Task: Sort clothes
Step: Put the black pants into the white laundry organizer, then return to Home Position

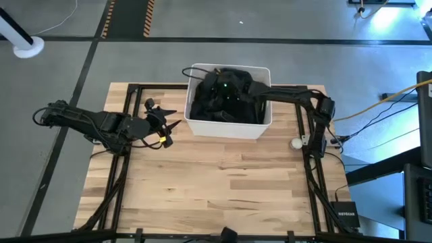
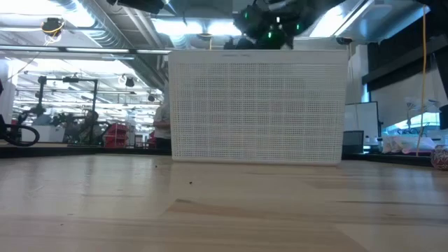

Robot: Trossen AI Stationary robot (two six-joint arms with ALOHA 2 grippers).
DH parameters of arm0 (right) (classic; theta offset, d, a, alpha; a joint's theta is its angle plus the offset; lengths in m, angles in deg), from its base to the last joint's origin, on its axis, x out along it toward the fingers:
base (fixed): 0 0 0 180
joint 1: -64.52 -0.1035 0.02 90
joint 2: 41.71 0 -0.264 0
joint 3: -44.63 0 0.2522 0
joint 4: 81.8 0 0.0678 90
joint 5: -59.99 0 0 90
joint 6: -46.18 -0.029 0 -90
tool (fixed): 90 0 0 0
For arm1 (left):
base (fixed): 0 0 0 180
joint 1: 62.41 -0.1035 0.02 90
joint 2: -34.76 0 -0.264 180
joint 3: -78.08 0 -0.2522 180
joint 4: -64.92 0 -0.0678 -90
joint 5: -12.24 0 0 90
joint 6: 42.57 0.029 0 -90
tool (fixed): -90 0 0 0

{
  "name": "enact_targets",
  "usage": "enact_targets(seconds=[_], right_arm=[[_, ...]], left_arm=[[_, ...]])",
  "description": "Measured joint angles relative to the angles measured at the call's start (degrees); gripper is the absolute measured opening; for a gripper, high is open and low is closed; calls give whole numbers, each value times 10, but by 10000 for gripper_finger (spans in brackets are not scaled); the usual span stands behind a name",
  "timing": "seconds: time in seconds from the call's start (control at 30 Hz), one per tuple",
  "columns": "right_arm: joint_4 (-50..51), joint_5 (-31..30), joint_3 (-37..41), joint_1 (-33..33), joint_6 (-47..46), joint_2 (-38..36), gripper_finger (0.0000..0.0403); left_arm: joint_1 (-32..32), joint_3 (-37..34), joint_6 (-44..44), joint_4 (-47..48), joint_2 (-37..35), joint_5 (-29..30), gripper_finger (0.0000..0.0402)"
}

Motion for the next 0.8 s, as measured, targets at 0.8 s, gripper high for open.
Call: enact_targets(seconds=[0.8], right_arm=[[154,78,148,-191,0,-416,202]], left_arm=[[25,-24,59,-68,-44,-84,182]])
